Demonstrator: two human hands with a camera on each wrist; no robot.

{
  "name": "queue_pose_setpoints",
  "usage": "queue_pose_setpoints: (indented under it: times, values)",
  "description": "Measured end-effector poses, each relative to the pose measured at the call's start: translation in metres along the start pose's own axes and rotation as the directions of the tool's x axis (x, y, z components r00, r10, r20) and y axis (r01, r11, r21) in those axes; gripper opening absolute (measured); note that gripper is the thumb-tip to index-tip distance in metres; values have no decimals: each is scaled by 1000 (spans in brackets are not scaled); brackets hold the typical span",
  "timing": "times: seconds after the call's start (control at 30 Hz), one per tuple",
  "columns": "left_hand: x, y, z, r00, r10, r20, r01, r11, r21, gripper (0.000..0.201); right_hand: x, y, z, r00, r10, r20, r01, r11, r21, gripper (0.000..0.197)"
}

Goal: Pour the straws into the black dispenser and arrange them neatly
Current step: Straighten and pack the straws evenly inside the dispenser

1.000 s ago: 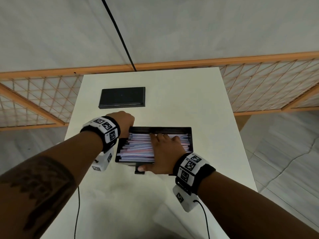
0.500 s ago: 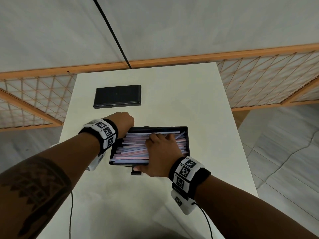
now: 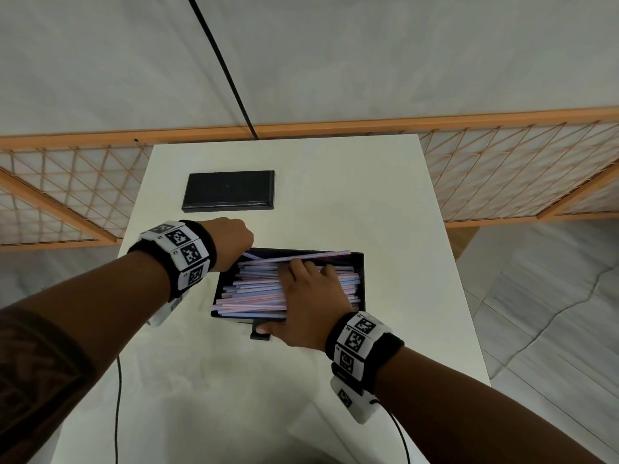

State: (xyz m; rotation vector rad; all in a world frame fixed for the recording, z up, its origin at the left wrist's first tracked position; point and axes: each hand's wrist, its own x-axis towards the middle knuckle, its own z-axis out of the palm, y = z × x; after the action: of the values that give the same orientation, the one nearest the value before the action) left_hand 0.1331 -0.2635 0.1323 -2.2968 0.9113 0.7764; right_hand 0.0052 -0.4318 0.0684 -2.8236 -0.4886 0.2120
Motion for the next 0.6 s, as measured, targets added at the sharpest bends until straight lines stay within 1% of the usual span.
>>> queue_pose_setpoints:
  times: [0.1, 0.17, 0.33, 0.4, 0.47, 0.53, 0.6]
  values:
    - [-8, 1, -3, 1000, -8, -17, 7, 1000, -14, 17, -1, 1, -1, 1000, -25, -15, 25, 1000, -10, 84]
    - [-17, 1, -7, 999, -27, -38, 27, 1000, -8, 18, 0, 1, -1, 1000, -26, -1, 26, 999, -21, 83]
    - [-48, -4, -14, 992, -79, -94, 84, 995, 49, 36, 0, 1, -1, 999, -39, -9, 39, 998, -41, 82]
    - [-63, -10, -18, 982, -131, -137, 136, 990, 32, 39, 0, 1, 0, 999, -44, -11, 43, 998, -34, 83]
    - [-80, -20, -22, 961, -205, -186, 203, 979, -29, 45, 0, 3, 1, 999, -51, -19, 50, 998, -24, 85]
    - [-100, -30, -25, 934, -283, -219, 255, 956, -146, 50, -1, 3, 2, 999, -44, -20, 44, 999, -1, 88]
    - [-116, -36, -22, 909, -325, -262, 252, 928, -276, 43, -1, 2, 0, 1000, -20, 3, 20, 999, 41, 96]
